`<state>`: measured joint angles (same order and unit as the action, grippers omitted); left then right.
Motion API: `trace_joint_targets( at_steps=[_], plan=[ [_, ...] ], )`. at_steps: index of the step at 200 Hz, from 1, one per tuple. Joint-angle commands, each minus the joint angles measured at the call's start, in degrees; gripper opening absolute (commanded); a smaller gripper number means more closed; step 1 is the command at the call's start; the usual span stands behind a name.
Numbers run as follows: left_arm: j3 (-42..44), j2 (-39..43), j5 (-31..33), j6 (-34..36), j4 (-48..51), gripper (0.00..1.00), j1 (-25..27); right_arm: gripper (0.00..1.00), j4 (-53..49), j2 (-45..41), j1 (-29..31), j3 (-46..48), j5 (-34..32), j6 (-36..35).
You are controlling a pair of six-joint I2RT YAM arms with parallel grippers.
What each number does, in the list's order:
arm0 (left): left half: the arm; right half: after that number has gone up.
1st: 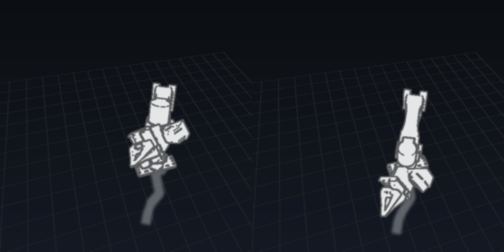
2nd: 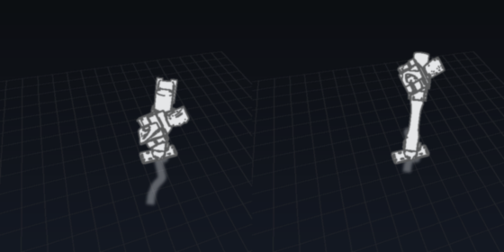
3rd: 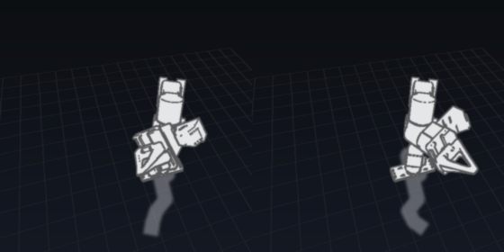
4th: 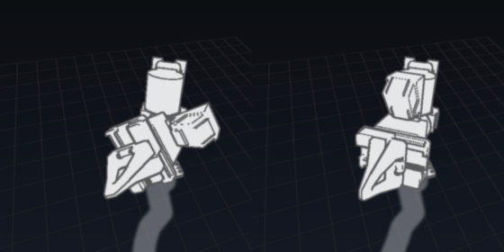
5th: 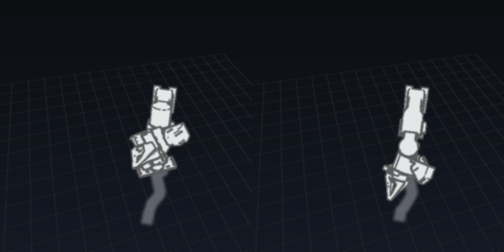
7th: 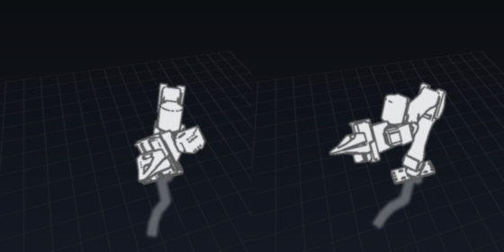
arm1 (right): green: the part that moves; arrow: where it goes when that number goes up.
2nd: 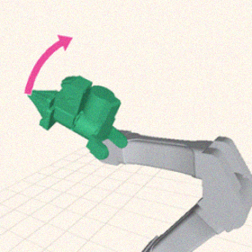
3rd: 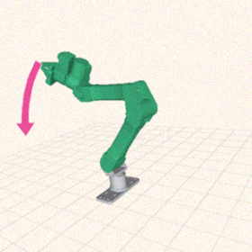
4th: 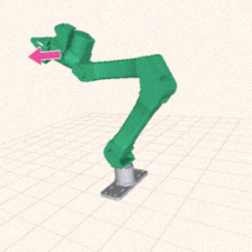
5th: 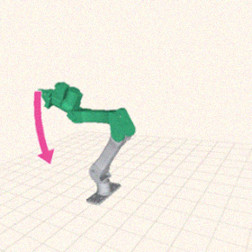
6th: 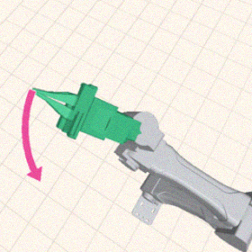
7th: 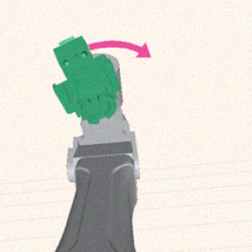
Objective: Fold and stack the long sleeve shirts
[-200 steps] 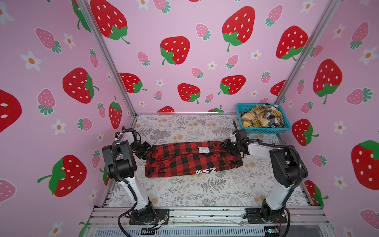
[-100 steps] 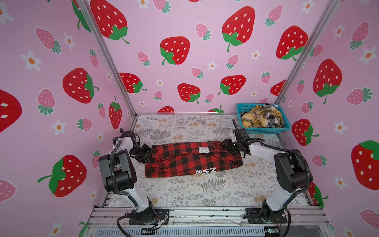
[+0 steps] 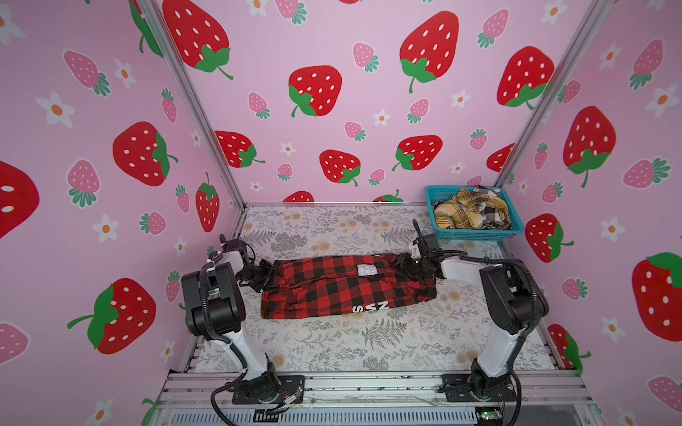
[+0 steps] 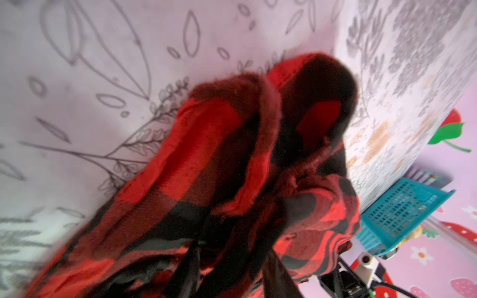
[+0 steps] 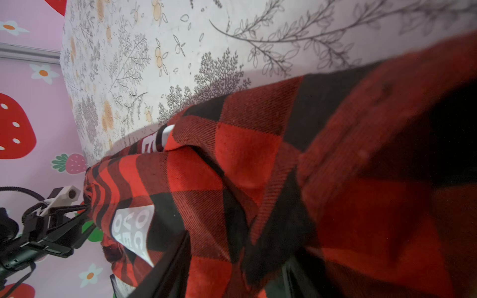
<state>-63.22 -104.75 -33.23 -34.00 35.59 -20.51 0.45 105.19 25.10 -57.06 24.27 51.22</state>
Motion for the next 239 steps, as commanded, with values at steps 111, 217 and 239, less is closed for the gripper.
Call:
trace_joint_targets(
  at_steps=[111, 217, 239],
  plan=[
    [-8.2, 7.6, 3.4, -2.4, 11.8, 0.0, -0.4, 0.0, -2.5, -0.8, -2.6, -1.5, -3.3, -0.6],
    [-2.0, 0.2, 1.8, -1.5, 8.1, 0.35, -2.7, 0.13, -2.9, 1.4, -1.4, -1.9, -1.6, -2.8],
    [-1.3, 1.2, 2.4, -1.1, 8.0, 0.38, -2.7, 0.16, -3.3, 1.5, -1.2, -2.7, -1.8, -2.9]
  ],
)
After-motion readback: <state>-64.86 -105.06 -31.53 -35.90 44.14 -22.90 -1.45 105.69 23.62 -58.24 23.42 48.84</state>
